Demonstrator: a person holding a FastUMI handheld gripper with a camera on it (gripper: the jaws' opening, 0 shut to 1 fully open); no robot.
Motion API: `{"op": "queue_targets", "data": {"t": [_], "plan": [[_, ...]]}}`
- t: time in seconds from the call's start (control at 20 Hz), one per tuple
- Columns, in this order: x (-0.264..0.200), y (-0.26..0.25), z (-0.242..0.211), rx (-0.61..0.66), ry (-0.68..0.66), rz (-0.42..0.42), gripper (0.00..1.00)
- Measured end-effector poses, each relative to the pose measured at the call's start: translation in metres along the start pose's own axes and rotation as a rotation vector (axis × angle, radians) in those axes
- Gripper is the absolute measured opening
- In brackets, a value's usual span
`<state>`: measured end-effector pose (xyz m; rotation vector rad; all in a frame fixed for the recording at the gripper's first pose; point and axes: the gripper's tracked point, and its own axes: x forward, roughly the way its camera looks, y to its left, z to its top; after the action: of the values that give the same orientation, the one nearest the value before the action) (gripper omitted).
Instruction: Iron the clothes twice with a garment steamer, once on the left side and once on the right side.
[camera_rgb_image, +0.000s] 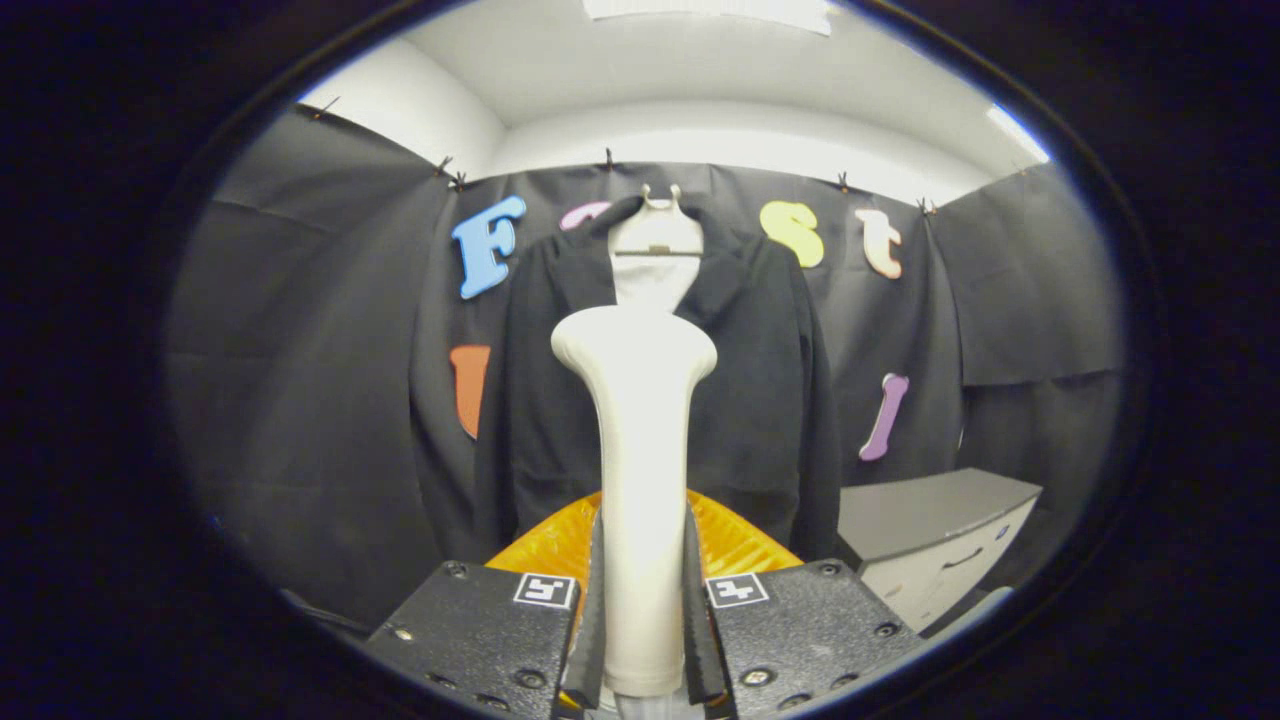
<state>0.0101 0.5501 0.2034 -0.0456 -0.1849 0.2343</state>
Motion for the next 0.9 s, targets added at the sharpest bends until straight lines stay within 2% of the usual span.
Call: {"op": "queue_targets", "data": {"t": [0.45,0.75,0.9], "plan": [[0.065,0.041,0.067,-0.025,-0.127,0.026,0.34],[0.114,0.069,0.11,-0.109,-0.215,-0.009,0.34],[0.134,0.083,0.117,-0.146,-0.224,-0.029,0.35]]}}
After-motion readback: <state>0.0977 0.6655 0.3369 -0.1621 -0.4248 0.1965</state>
